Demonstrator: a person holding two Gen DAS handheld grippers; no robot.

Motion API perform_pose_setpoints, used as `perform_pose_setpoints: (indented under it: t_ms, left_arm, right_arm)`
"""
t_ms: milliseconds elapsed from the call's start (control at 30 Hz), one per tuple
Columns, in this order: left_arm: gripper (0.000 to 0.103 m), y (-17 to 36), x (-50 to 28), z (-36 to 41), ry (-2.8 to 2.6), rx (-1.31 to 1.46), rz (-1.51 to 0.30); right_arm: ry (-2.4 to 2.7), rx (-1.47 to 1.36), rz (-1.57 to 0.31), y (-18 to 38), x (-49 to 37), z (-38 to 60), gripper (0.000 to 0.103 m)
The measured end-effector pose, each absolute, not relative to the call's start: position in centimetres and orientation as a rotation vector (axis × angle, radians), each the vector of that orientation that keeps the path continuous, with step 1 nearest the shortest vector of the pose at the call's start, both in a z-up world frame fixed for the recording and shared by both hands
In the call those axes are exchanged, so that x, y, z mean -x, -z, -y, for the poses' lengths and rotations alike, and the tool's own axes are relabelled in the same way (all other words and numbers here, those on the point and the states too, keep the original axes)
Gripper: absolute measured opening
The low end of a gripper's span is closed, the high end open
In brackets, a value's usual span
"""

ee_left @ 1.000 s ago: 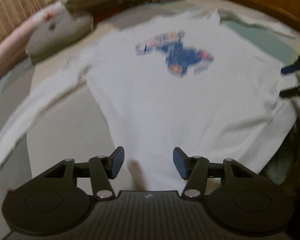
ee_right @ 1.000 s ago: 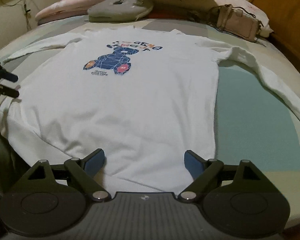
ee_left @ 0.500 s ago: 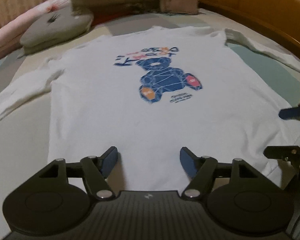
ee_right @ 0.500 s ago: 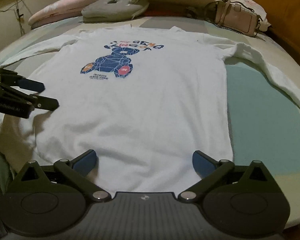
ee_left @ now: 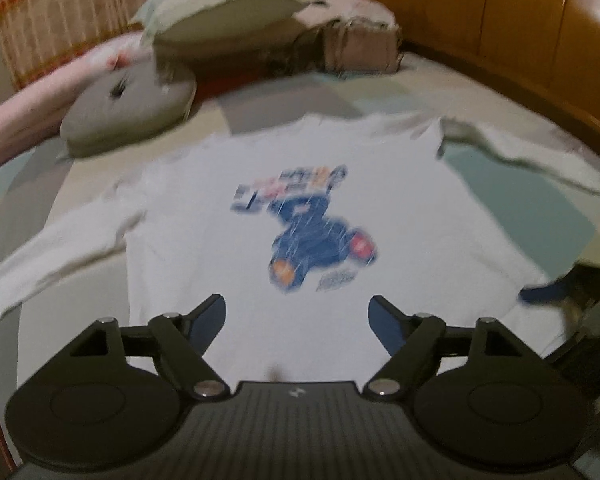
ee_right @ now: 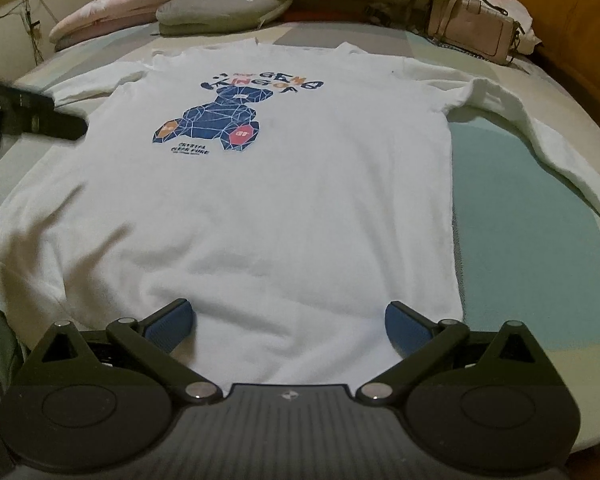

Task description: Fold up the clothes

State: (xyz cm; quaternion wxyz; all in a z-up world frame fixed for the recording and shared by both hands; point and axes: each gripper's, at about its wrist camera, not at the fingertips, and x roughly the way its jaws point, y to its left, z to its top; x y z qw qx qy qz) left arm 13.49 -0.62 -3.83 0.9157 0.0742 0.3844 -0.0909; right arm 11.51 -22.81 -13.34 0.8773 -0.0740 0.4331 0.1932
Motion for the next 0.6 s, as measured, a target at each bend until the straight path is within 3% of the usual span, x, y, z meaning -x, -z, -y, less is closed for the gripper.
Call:
perform_pose_setpoints:
  t_ms: [433, 600]
  left_arm:
    - [0.083, -0.3, -9.8, -5.3, 0.080, 0.033, -0.793]
    - [0.089, -2.6, -10.9, -4.4, 0.059, -0.046, -0.749]
  right_arm:
    - [-0.317, 0.142, -1.009, 12.9, -12.8, 21.7, 0.103]
    - [-0.317, 0.136, -1.001, 13.0, -12.6, 21.8, 0.103]
